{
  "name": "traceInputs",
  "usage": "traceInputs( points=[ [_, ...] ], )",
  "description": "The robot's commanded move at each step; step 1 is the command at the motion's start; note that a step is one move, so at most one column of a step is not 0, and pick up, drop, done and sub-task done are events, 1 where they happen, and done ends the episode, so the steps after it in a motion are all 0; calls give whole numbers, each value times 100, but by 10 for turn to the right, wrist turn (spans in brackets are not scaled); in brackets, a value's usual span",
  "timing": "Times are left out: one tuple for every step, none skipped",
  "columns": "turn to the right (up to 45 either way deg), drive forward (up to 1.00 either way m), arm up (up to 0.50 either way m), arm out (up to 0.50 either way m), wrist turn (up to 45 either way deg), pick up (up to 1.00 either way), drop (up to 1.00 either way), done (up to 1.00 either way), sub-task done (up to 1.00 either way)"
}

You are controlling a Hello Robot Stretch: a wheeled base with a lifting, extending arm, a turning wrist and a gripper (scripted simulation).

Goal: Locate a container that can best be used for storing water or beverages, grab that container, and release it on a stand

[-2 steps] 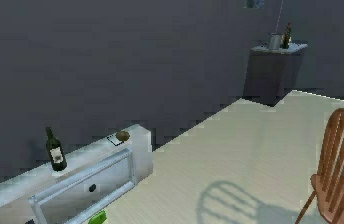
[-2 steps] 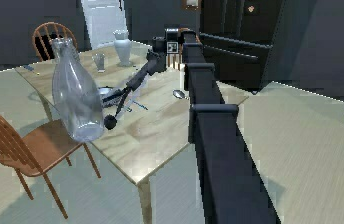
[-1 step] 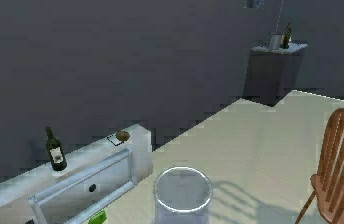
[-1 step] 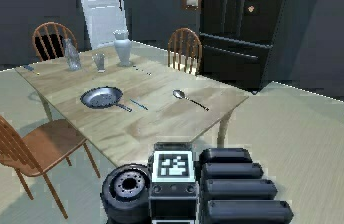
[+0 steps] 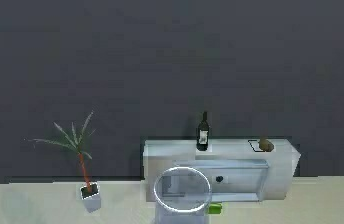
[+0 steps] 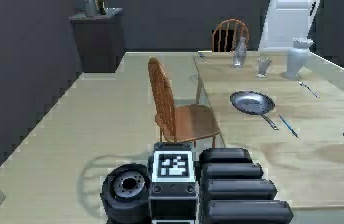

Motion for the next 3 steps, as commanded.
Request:
traceInputs(
  points=[
    [-450, 0, 0, 0, 0, 0, 0, 0, 0],
    [-450, 0, 0, 0, 0, 0, 0, 0, 0],
    [-90, 0, 0, 0, 0, 0, 0, 0, 0]
  ],
)
